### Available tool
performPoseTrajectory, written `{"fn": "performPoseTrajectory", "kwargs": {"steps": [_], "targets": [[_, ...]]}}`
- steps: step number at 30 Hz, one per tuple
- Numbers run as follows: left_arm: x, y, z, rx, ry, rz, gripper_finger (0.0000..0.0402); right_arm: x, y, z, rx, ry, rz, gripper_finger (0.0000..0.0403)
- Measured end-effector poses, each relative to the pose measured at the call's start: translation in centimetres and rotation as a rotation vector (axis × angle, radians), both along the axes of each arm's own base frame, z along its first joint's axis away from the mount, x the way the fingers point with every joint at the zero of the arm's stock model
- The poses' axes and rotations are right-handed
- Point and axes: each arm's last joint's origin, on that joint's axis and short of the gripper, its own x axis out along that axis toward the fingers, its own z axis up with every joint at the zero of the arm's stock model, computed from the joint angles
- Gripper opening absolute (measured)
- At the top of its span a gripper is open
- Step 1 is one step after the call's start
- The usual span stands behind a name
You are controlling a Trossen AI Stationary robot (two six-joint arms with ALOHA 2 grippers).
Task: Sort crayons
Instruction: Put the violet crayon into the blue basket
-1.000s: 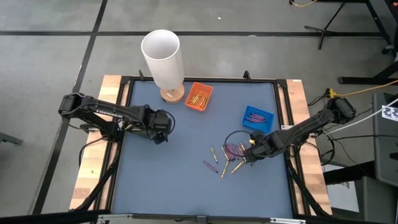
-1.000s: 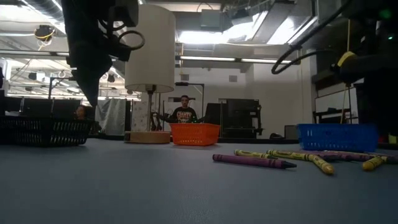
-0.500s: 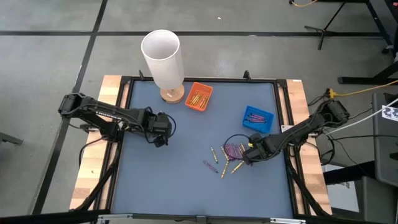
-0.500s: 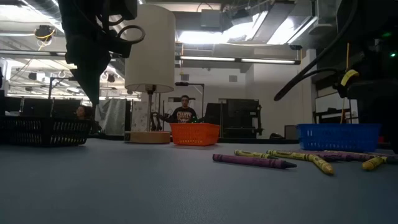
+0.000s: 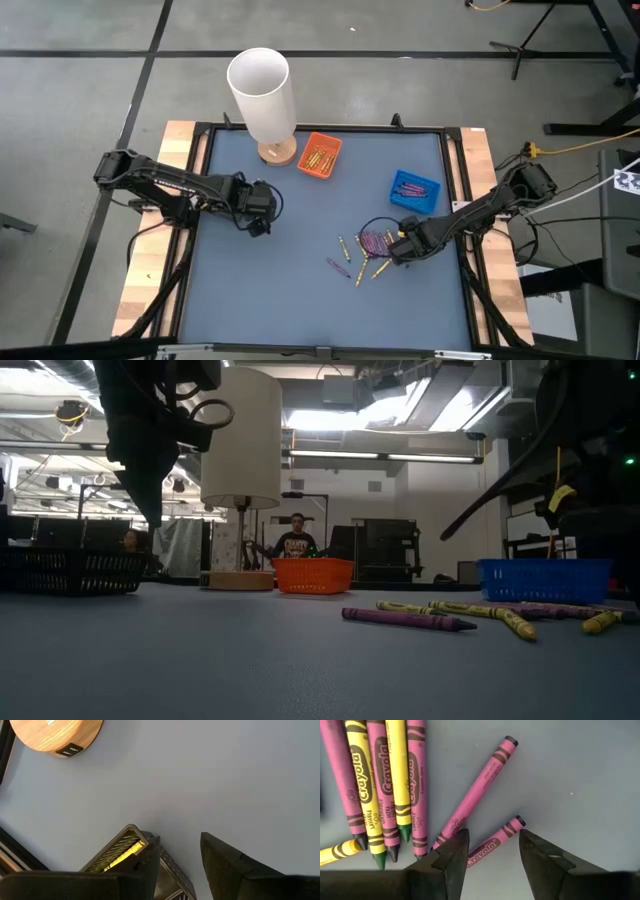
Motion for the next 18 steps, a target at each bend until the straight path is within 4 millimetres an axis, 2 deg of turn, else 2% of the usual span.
{"fn": "performPoseTrajectory", "kwargs": {"steps": [6, 18], "targets": [[0.01, 0.0, 0.0, 0.0, -0.001, 0.0, 0.0124, 0.06, 0.04, -0.04, 0.006, -0.006, 0.001, 0.0168], [0.01, 0.0, 0.0, 0.0, -0.001, 0.0, 0.0124, 0.17, 0.09, -0.1, 0.013, -0.016, 0.002, 0.0084]]}}
